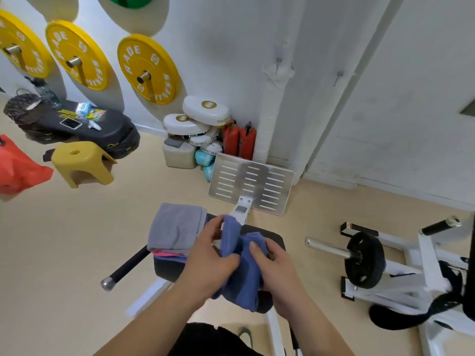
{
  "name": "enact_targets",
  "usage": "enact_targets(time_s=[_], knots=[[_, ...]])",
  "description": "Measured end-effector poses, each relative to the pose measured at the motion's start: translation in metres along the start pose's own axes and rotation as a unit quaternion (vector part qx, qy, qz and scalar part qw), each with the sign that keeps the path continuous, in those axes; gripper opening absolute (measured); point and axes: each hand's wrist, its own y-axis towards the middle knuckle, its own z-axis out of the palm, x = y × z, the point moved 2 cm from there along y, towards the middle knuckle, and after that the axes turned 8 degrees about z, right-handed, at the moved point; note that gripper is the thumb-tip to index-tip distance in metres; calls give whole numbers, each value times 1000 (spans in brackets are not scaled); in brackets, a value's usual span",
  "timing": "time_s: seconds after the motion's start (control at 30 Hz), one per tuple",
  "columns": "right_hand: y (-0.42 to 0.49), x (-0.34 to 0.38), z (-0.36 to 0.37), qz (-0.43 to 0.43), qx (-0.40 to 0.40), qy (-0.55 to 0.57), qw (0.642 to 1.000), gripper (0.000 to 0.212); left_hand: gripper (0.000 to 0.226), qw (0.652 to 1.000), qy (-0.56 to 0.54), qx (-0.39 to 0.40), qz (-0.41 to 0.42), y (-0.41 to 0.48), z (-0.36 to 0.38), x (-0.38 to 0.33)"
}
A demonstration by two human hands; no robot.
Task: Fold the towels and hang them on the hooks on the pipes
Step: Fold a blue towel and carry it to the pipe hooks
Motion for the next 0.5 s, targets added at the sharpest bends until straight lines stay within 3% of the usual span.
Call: enact_targets(time_s=[0.1,0.23,0.37,0.5], knots=[[-7,15,39,-10,7,35,999,21,88,999,-20,24,39,-11,-8,-8],[-10,27,86,-11,36,59,998,26,81,996,-79,-17,25,-14,-67,-1],[-11,29,176,-21,72,-12,997,27,53,971,-218,-81,-51,-12,-152,24],[-12,25,291,-11,77,-18,997,29,19,966,-238,-97,-26,-14,-259,55]])
